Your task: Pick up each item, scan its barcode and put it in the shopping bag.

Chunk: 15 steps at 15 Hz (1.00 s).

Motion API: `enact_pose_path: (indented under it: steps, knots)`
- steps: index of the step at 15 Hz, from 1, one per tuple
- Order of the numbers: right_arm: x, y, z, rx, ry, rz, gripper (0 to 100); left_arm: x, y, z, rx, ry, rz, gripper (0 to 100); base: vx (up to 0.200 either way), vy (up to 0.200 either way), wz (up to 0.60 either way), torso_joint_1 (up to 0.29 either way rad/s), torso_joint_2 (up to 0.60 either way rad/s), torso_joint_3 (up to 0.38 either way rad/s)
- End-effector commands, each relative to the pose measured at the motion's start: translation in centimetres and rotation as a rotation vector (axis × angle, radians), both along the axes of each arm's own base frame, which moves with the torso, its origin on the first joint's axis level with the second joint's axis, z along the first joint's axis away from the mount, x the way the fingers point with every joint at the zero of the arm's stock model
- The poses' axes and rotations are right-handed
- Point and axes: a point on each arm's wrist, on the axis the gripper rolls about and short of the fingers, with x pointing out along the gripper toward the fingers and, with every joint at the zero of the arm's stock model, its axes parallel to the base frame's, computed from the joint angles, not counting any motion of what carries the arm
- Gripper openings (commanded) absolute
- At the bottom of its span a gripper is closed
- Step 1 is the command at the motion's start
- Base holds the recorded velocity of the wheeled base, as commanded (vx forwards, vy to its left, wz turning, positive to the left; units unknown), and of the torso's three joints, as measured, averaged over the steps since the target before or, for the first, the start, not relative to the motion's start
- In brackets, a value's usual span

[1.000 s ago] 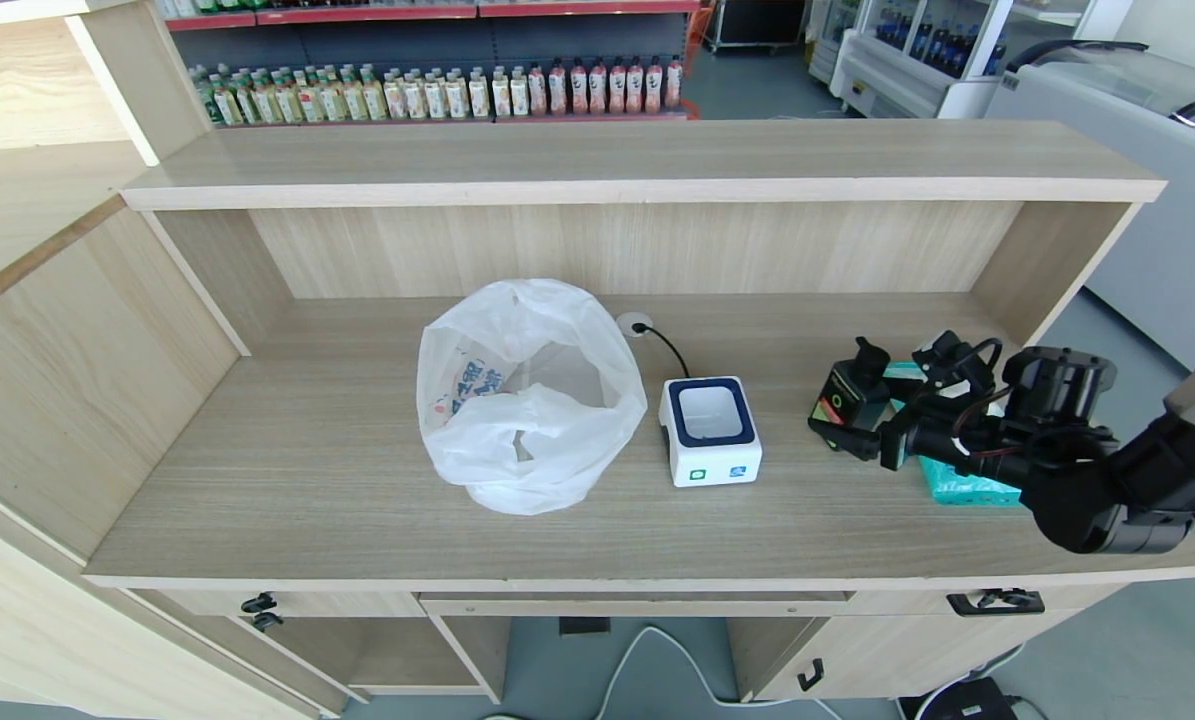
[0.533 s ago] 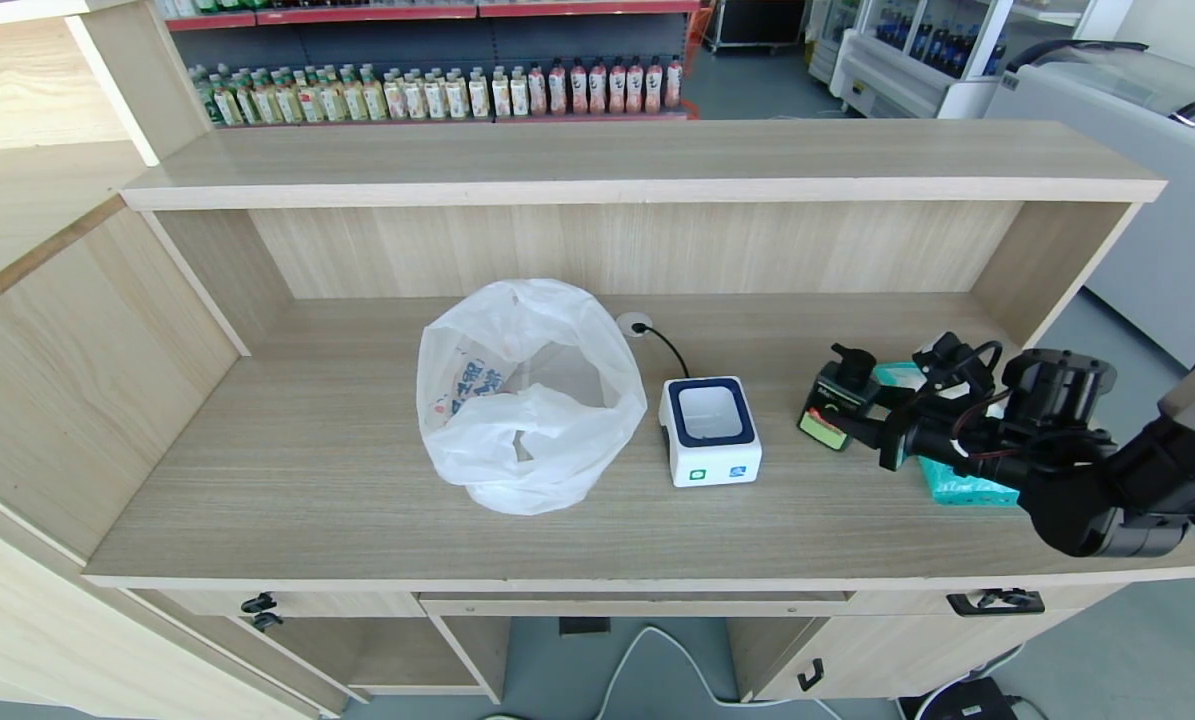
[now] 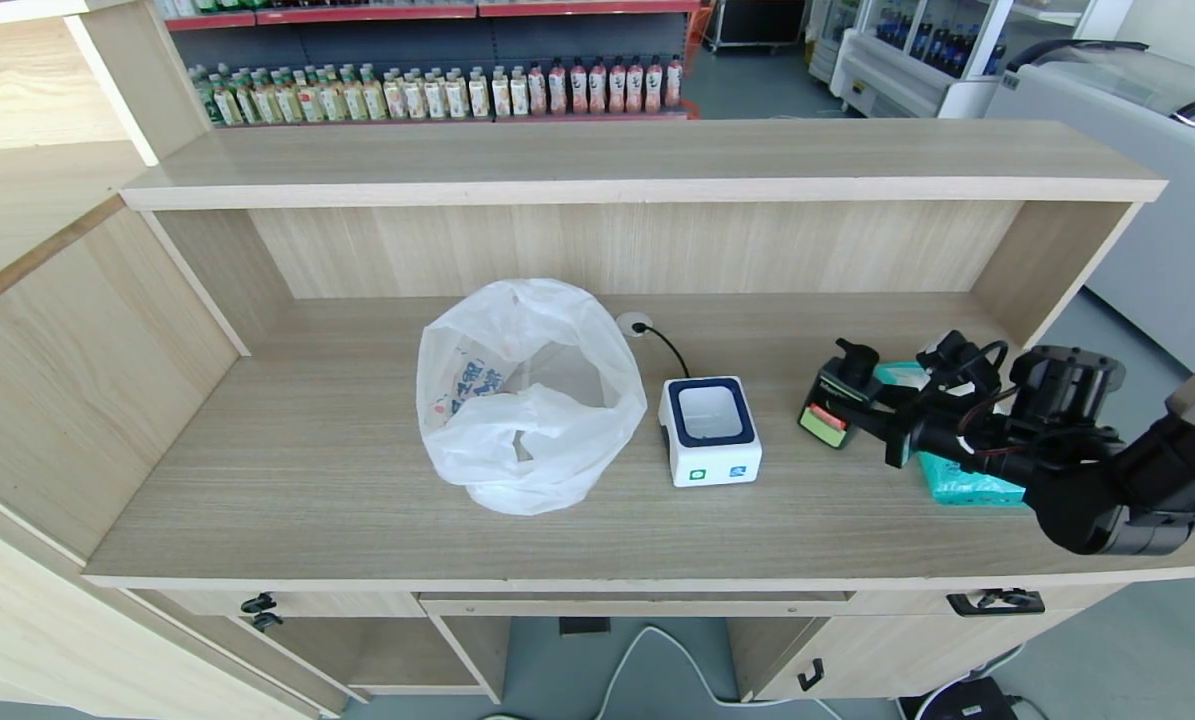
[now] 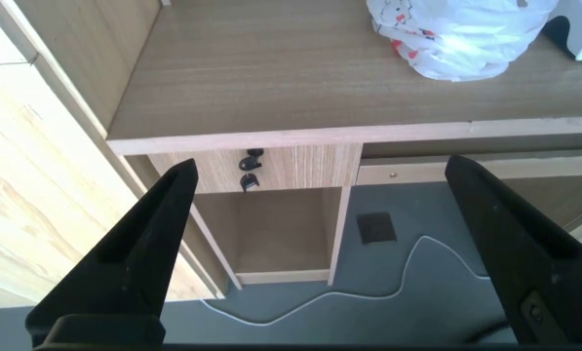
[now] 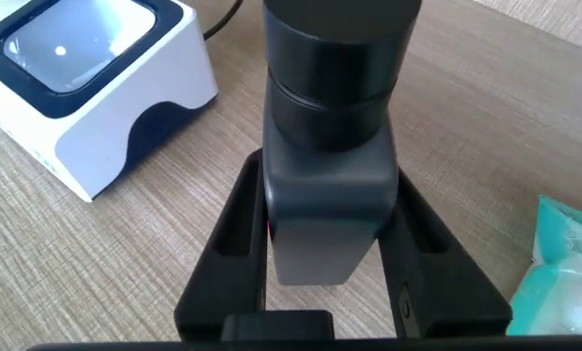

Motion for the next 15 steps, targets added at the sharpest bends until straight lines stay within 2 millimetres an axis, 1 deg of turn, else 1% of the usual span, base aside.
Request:
enact_pose_path:
  steps: [1, 2, 3, 4, 6, 7, 8, 9, 10, 11, 12, 13, 15]
  knots:
    - [-0.5, 0.0, 1.4, -0.072, -0.093, 0.010, 0, 0.0, 0.0, 0.0, 0.000, -0.001, 0.000, 100, 0.000, 0.000, 0.00, 0.000, 0.00, 0.000]
    - [-0.5, 0.0, 1.9, -0.102, -0.131, 0.013, 0, 0.0, 0.0, 0.0, 0.000, -0.001, 0.000, 100, 0.000, 0.000, 0.00, 0.000, 0.00, 0.000]
    - [-0.8, 0.0, 4.4, -0.171, -0.277, 0.010, 0, 0.0, 0.0, 0.0, 0.000, -0.001, 0.000, 100, 0.000, 0.000, 0.00, 0.000, 0.00, 0.000]
    - [-1.2, 0.2, 6.0, -0.218, -0.355, 0.010, 0, 0.0, 0.0, 0.0, 0.000, -0.001, 0.000, 100, 0.000, 0.000, 0.00, 0.000, 0.00, 0.000]
    - [-3.2, 0.6, 9.5, -0.296, -0.502, 0.011, 0, 0.0, 0.0, 0.0, 0.000, -0.001, 0.000, 100, 0.000, 0.000, 0.00, 0.000, 0.00, 0.000]
    - [-3.7, 0.9, 10.2, -0.305, -0.532, 0.016, 0, 0.0, 0.0, 0.0, 0.000, -0.001, 0.000, 100, 0.000, 0.000, 0.00, 0.000, 0.00, 0.000]
    - [-5.7, 1.9, 11.8, -0.326, -0.594, 0.036, 0, 0.0, 0.0, 0.0, 0.000, -0.001, 0.000, 100, 0.000, 0.000, 0.00, 0.000, 0.00, 0.000]
    - [-7.3, 2.1, 12.3, -0.329, -0.603, 0.041, 0, 0.0, 0.0, 0.0, 0.000, -0.001, 0.000, 100, 0.000, 0.000, 0.00, 0.000, 0.00, 0.000]
    - [-10.1, 2.7, 12.9, -0.326, -0.621, 0.064, 0, 0.0, 0.0, 0.0, 0.000, -0.001, 0.002, 100, 0.000, 0.000, 0.00, 0.000, 0.00, 0.000]
    - [-12.2, 3.0, 13.5, -0.327, -0.651, 0.091, 0, 0.0, 0.0, 0.0, 0.000, -0.001, 0.000, 100, 0.000, 0.000, 0.00, 0.000, 0.00, 0.000]
    - [-15.2, 3.2, 14.1, -0.338, -0.691, 0.108, 0, 0.0, 0.0, 0.0, 0.000, -0.001, 0.002, 100, 0.000, 0.000, 0.00, 0.000, 0.00, 0.000]
    - [-17.4, 3.1, 13.9, -0.342, -0.689, 0.112, 0, 0.0, 0.0, 0.0, 0.000, -0.001, 0.000, 100, 0.000, 0.000, 0.00, 0.000, 0.00, 0.000]
    - [-19.9, 3.4, 13.0, -0.351, -0.690, 0.137, 0, 0.0, 0.0, 0.0, 0.000, -0.001, 0.002, 100, 0.000, 0.000, 0.00, 0.000, 0.00, 0.000]
